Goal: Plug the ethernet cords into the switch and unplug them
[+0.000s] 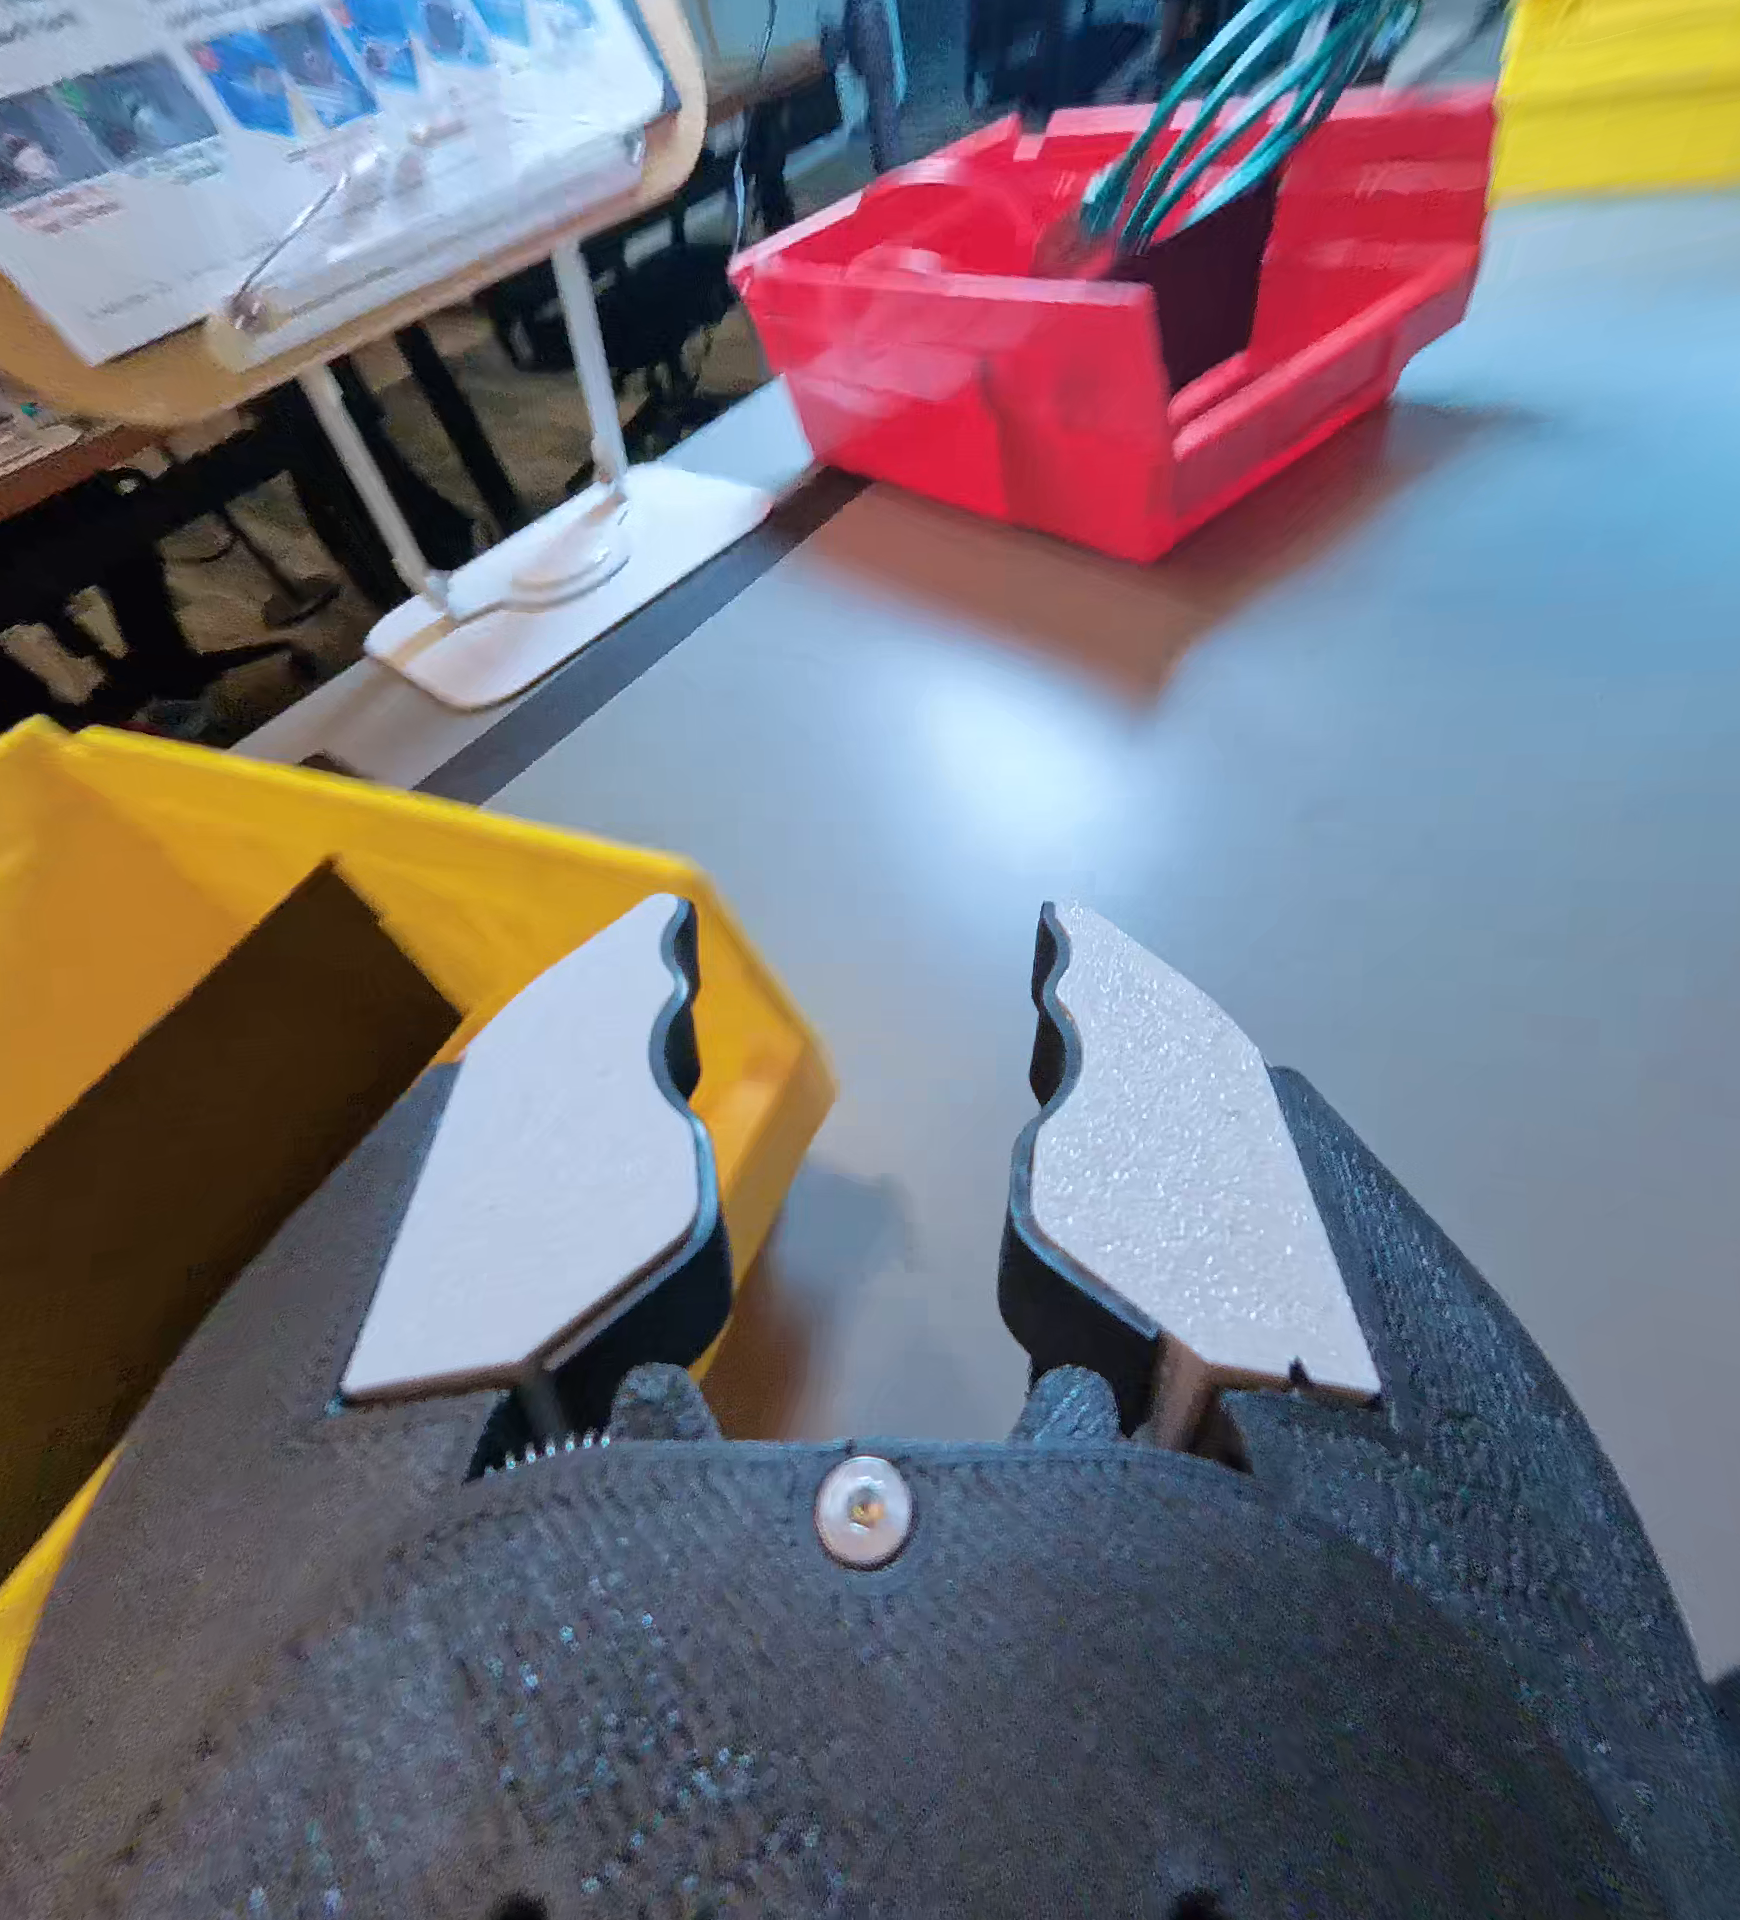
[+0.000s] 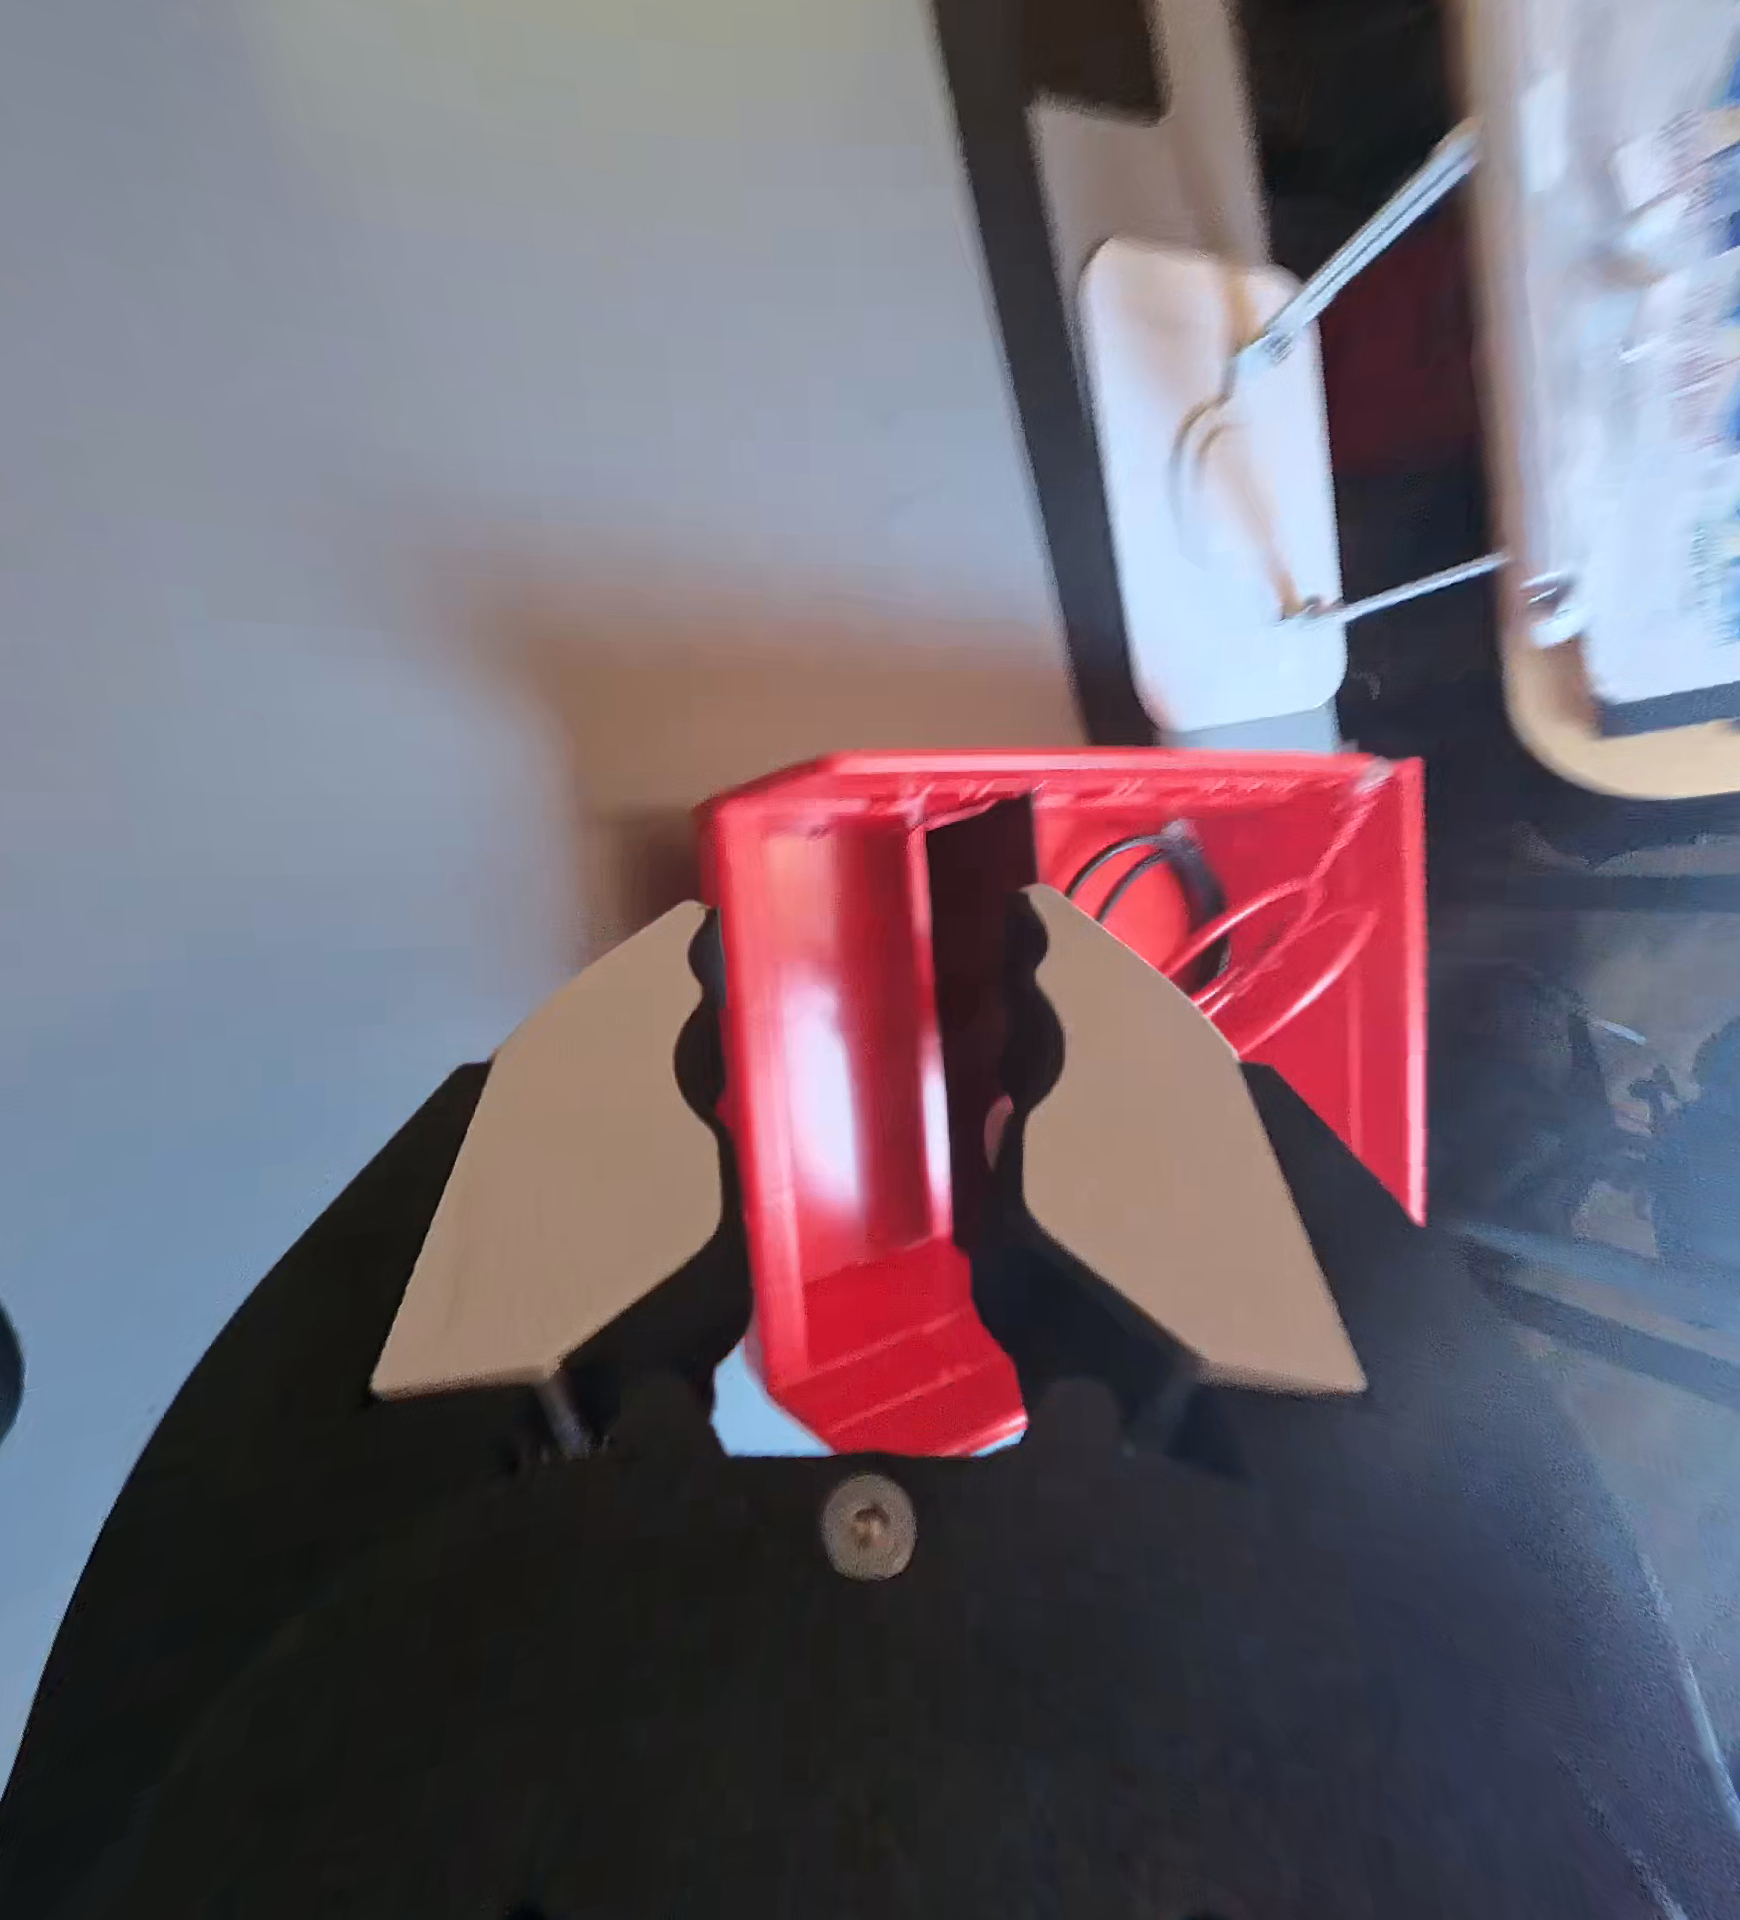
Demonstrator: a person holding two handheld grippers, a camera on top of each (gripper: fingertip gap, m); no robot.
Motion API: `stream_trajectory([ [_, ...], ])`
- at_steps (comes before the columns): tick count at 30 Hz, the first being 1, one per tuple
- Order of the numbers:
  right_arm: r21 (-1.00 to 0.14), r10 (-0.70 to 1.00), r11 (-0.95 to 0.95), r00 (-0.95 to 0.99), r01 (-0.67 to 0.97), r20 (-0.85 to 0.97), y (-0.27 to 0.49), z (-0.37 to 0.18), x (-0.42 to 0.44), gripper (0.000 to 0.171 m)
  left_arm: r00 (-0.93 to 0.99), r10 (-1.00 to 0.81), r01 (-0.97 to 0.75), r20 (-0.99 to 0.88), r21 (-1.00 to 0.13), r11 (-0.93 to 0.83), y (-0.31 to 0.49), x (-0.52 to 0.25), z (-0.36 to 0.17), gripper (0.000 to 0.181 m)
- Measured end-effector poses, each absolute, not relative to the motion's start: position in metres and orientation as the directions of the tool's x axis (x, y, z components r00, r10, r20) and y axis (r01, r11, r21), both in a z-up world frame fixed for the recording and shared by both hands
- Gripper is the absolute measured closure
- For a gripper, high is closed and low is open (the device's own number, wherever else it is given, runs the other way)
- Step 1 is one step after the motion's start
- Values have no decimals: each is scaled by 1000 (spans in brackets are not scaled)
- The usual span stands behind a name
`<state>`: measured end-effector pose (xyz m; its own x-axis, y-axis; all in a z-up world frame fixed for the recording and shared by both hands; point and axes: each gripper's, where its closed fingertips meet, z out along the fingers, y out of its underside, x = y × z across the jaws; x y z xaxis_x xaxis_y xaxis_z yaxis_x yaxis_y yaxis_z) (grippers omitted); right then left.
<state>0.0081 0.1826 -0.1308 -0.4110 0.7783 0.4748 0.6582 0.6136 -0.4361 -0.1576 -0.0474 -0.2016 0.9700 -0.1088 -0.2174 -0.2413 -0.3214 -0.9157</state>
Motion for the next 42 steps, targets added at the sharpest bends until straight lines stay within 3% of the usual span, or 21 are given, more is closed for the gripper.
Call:
stream_trajectory([
  [4,-244,764,595,-443,766,470,198,-212,47,121,932,-79,-344,-354,-792,-504,-77,-196,-218,120],
  [12,-113,792,530,-444,840,418,244,-286,45,114,897,-211,-390,-389,-472,-790,-104,-235,-277,122],
  [20,-133,770,579,-486,805,413,239,-293,40,141,845,-335,-503,-417,-409,-761,-94,-238,-290,149],
  [27,-156,708,661,-541,734,455,203,-292,54,142,780,-406,-601,-476,-389,-698,-75,-221,-288,152],
  [35,-120,602,722,-534,681,593,132,-285,86,141,655,-557,-754,-511,-387,-531,-14,-142,-287,152],
  [37,-194,632,700,-469,687,617,116,-276,94,137,621,-582,-784,-525,-389,-484,8,-125,-286,152],
  [42,-571,813,549,-232,611,534,77,-230,122,133,587,-578,-809,-567,-438,-392,55,-108,-277,147],
])
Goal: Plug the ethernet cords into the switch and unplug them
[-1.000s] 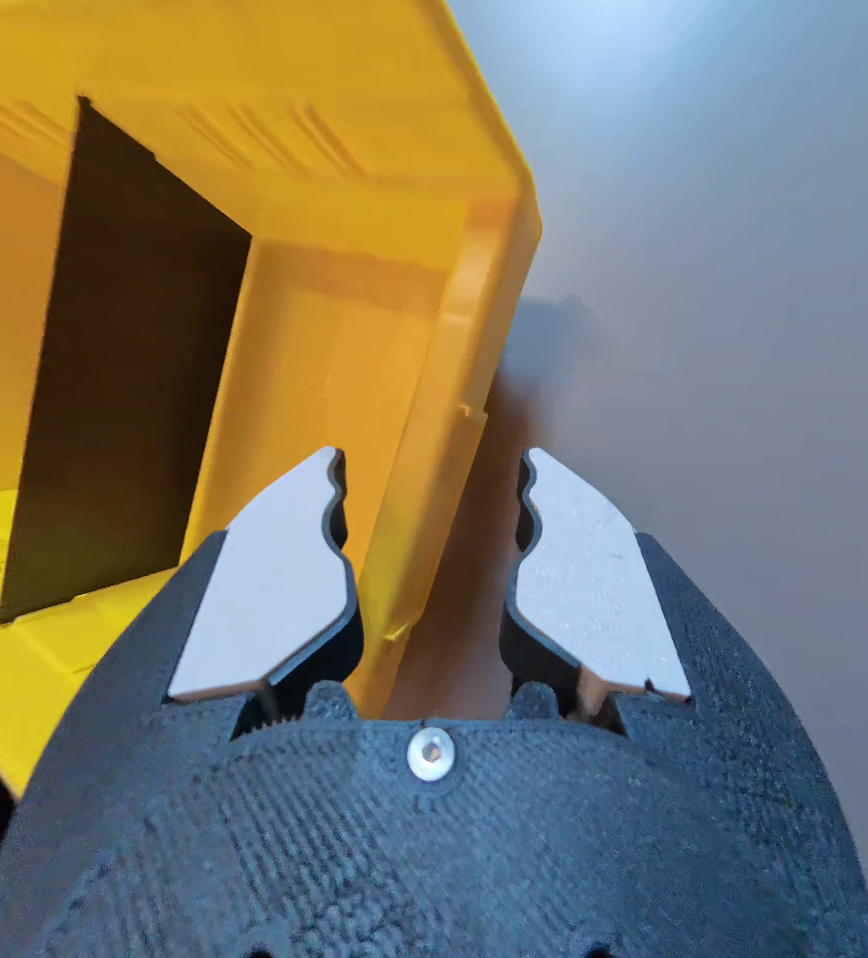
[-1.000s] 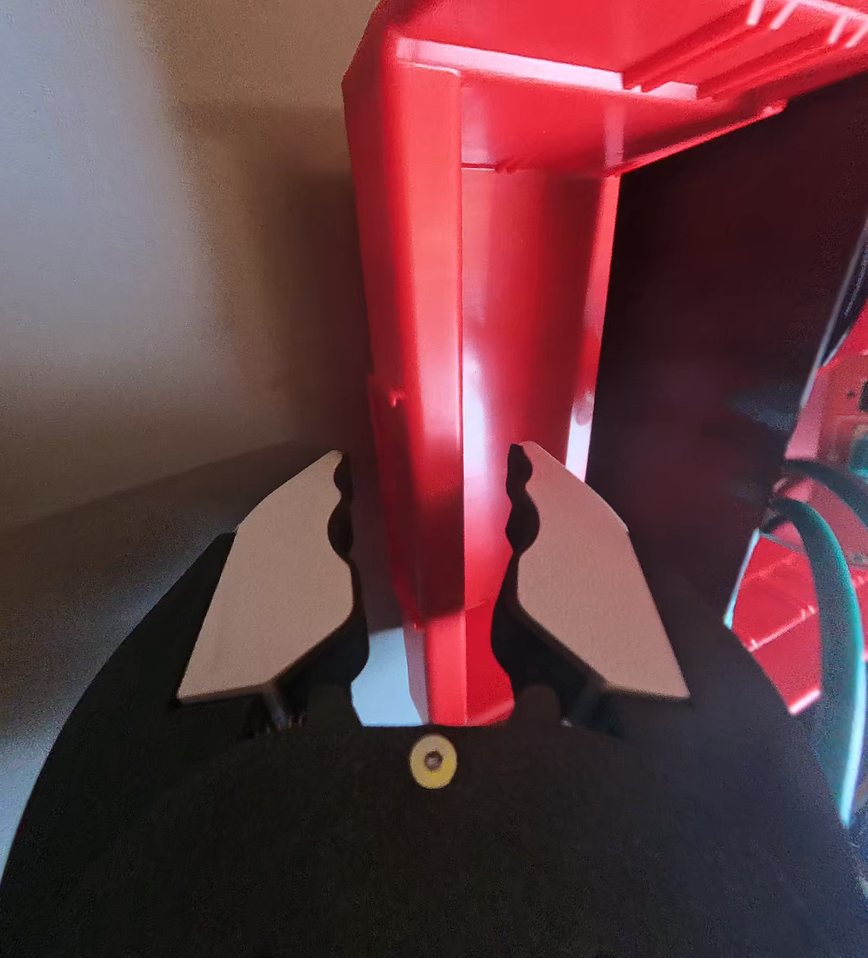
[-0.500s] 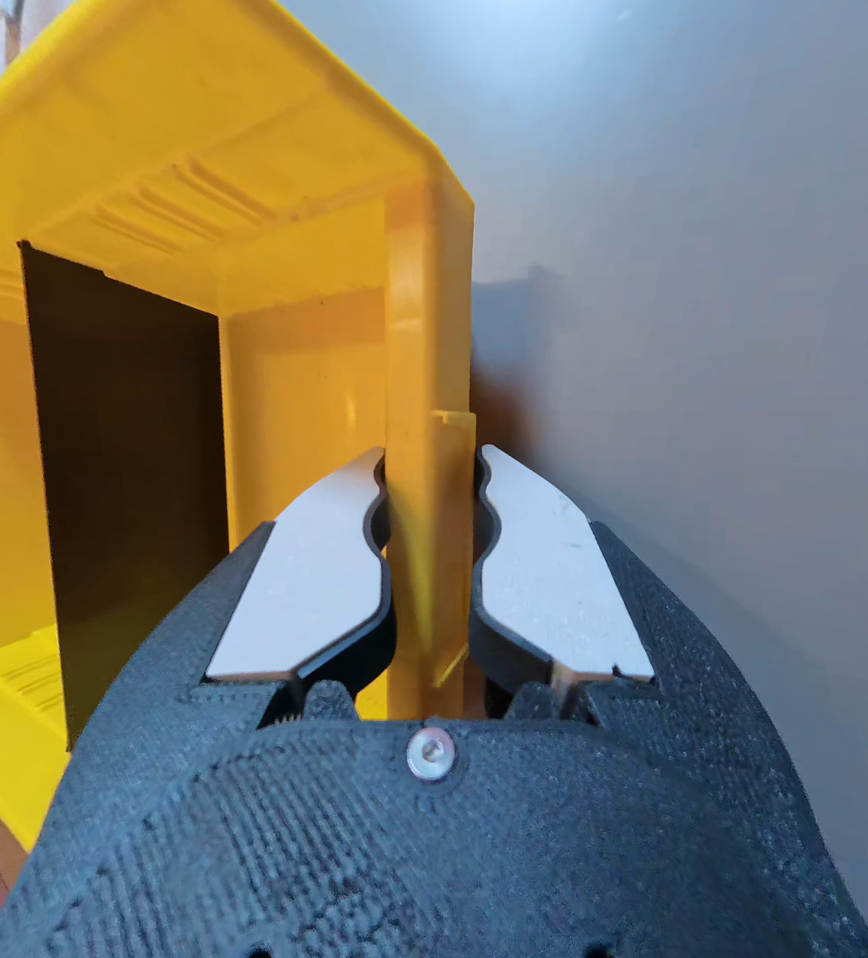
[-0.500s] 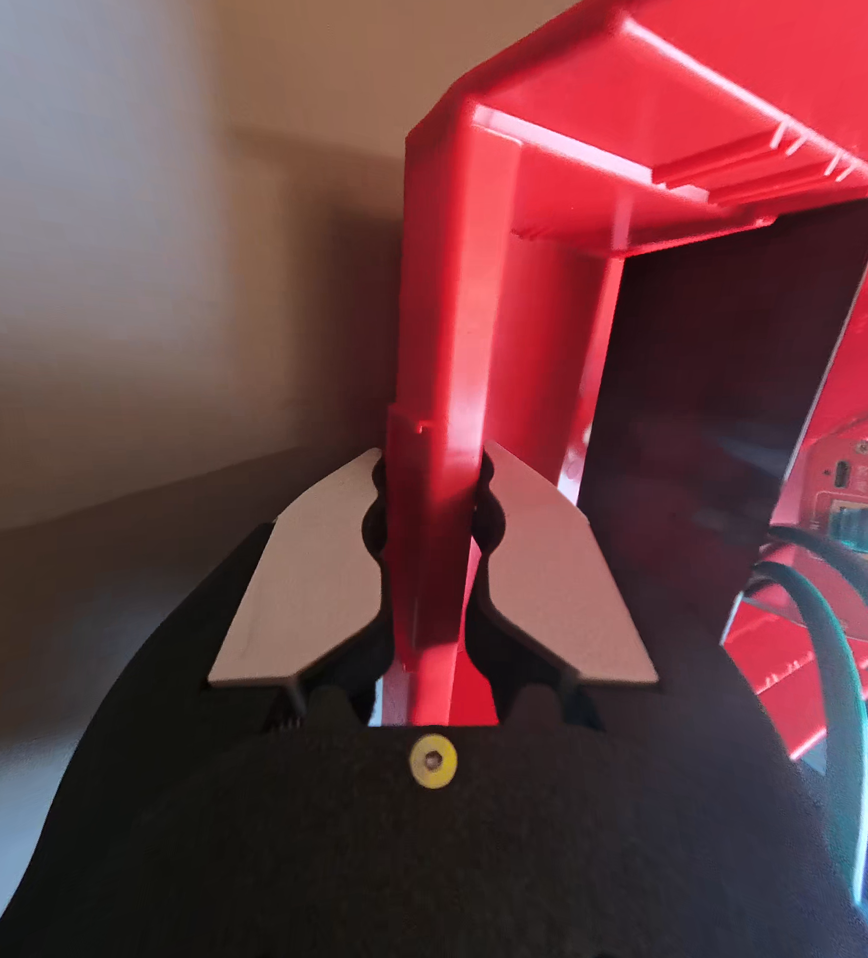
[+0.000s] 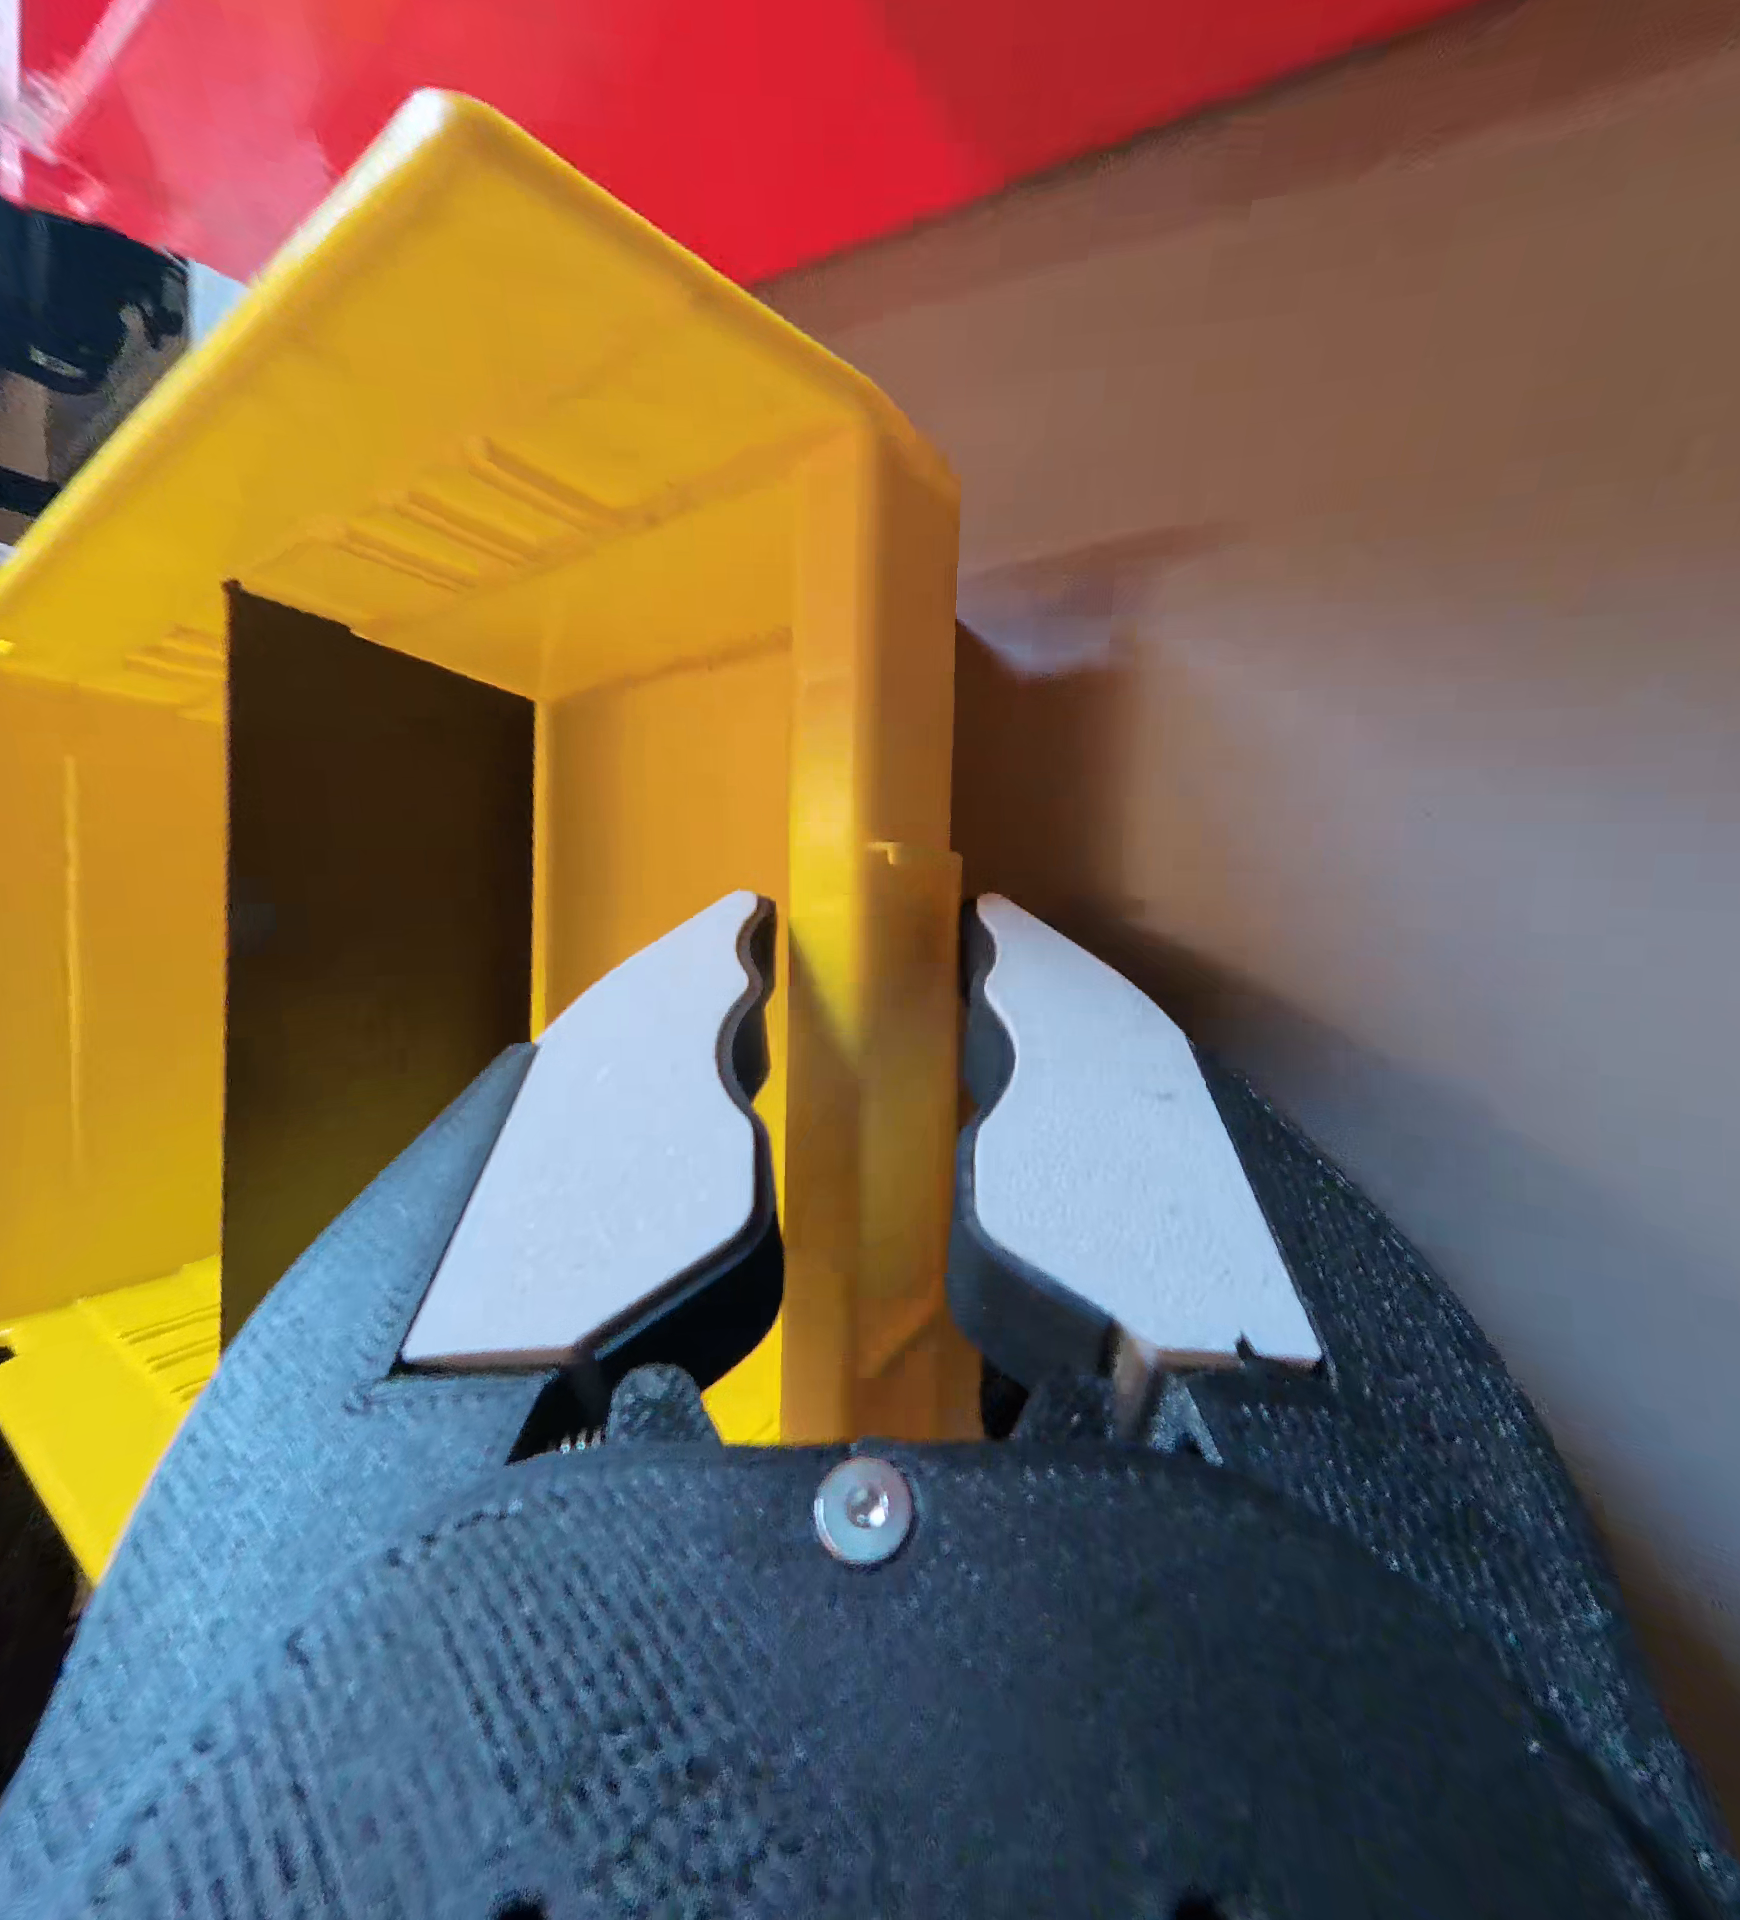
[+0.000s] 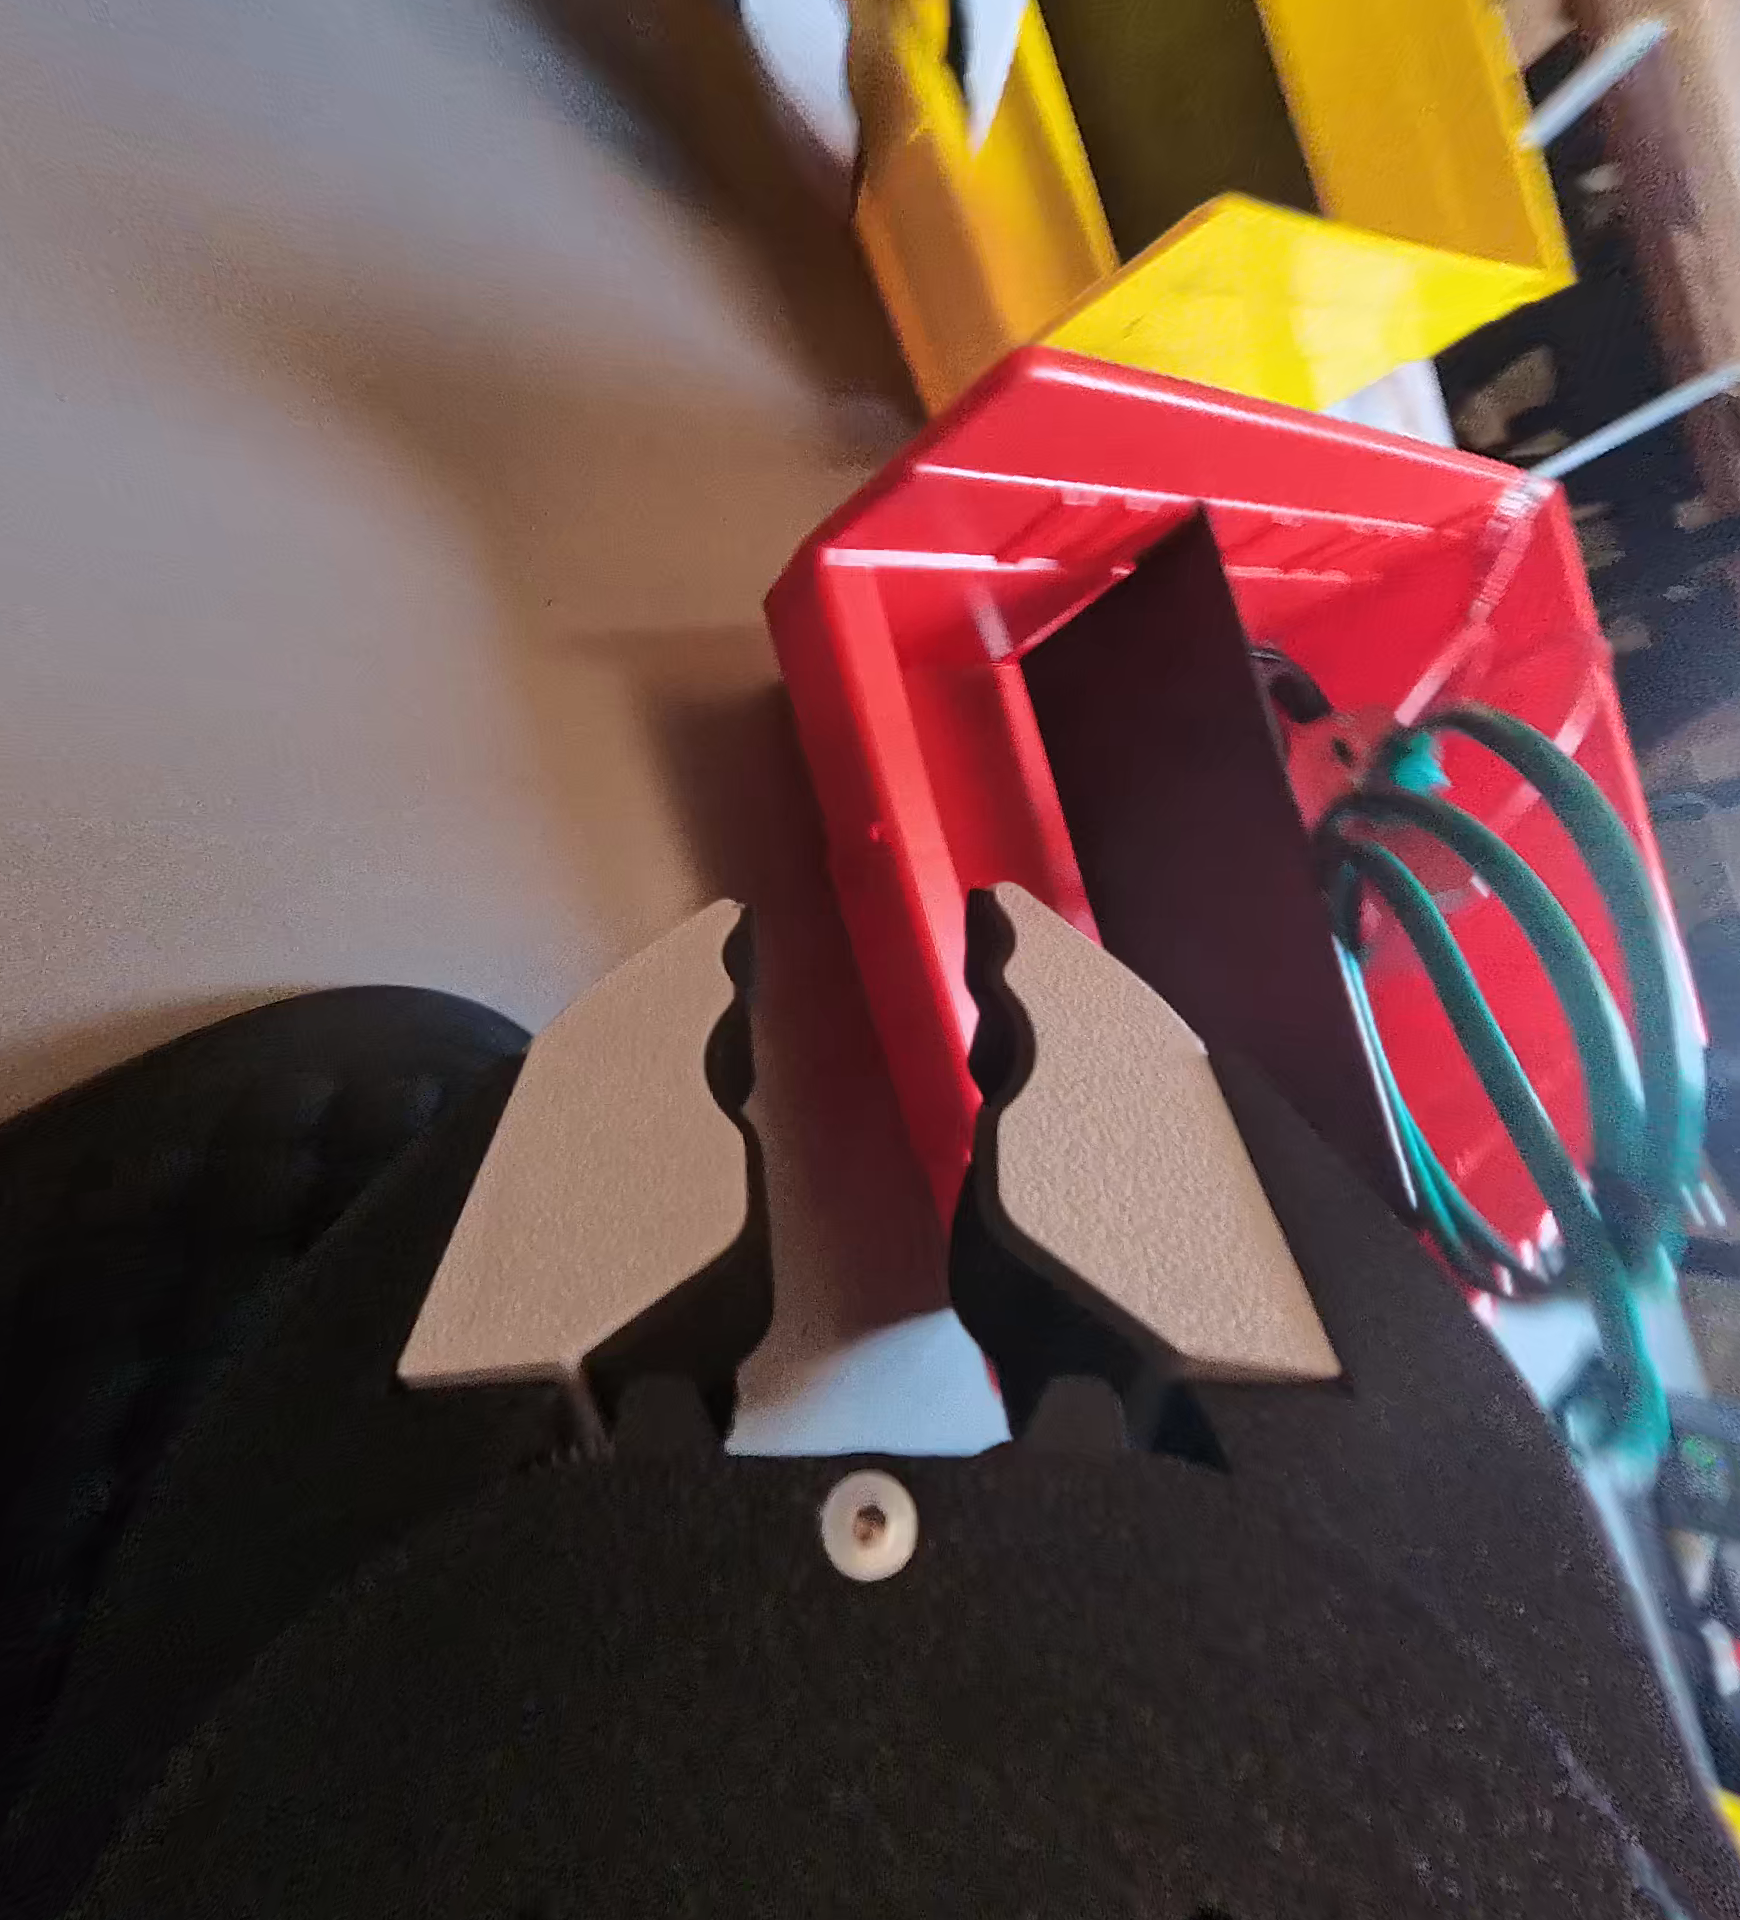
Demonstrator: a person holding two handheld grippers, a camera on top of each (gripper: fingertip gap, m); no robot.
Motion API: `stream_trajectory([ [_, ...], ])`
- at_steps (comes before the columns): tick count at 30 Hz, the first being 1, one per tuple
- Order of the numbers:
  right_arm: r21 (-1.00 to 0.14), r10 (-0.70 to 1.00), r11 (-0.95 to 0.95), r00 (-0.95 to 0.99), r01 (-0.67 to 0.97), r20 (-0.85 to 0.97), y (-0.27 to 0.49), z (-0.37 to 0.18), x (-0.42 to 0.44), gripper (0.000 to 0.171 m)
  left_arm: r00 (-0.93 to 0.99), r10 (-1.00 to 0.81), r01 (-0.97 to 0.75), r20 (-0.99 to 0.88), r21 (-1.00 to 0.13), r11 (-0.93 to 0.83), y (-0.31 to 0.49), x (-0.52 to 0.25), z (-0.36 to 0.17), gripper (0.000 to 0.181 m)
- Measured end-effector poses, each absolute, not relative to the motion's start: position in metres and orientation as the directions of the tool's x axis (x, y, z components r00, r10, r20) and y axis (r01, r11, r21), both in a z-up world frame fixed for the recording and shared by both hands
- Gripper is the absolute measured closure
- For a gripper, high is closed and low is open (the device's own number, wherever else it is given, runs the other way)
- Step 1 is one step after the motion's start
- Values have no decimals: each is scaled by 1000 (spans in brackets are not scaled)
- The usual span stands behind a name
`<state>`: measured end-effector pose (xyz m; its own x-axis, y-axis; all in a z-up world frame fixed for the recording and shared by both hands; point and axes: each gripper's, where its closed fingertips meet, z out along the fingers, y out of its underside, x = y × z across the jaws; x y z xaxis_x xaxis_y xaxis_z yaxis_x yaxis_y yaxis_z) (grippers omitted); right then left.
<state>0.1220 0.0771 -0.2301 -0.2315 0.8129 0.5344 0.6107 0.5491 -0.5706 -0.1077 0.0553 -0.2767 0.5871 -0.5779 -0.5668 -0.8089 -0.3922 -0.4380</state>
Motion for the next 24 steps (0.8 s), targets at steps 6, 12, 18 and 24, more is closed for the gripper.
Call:
stream_trajectory([
  [6,-853,907,177,256,491,335,132,-199,196,134,825,-461,-498,-326,-806,-321,50,-66,-208,142],
  [12,-961,869,-154,494,231,-20,183,-217,207,132,901,-412,-62,135,-900,-431,40,23,-220,127],
  [18,-933,859,-242,507,267,-77,208,-235,174,129,977,-205,-38,52,-910,-413,86,47,-243,126],
  [24,-942,826,-132,560,309,68,207,-231,174,155,995,-98,-71,-33,-909,-411,111,32,-245,149],
])
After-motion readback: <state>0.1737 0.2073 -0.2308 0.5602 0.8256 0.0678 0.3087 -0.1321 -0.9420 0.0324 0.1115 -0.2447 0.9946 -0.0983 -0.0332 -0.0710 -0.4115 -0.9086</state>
